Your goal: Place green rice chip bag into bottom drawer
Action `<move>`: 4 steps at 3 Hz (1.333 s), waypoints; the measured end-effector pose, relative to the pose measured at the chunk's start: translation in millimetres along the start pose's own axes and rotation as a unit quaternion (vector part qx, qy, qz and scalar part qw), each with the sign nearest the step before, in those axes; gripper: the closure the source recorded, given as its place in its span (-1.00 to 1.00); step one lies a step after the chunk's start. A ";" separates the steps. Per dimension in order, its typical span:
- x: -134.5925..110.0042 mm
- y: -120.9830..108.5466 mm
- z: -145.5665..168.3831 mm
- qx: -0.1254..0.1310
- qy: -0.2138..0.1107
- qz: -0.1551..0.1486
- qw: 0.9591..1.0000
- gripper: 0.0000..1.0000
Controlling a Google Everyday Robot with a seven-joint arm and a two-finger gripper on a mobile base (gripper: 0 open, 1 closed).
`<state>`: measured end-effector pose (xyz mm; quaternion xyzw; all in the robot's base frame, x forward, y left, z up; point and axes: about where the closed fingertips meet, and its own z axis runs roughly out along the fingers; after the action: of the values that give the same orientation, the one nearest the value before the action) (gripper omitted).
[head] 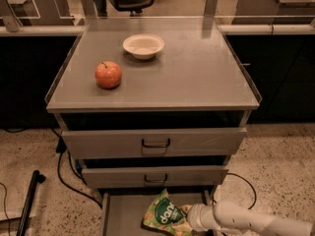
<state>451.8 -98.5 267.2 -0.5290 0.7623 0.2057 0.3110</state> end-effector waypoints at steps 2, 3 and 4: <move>20.0 -11.9 38.6 0.018 -0.060 0.029 0.998 1.00; 39.4 -9.1 71.9 -0.007 -0.030 0.017 0.999 1.00; 51.7 -7.5 99.9 -0.027 0.003 0.003 1.000 1.00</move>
Offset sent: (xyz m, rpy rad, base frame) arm 0.0268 0.0053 -0.0683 0.1648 -0.0333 -0.0877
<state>471.7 -72.0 159.4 -0.5355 0.7590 0.2253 0.2939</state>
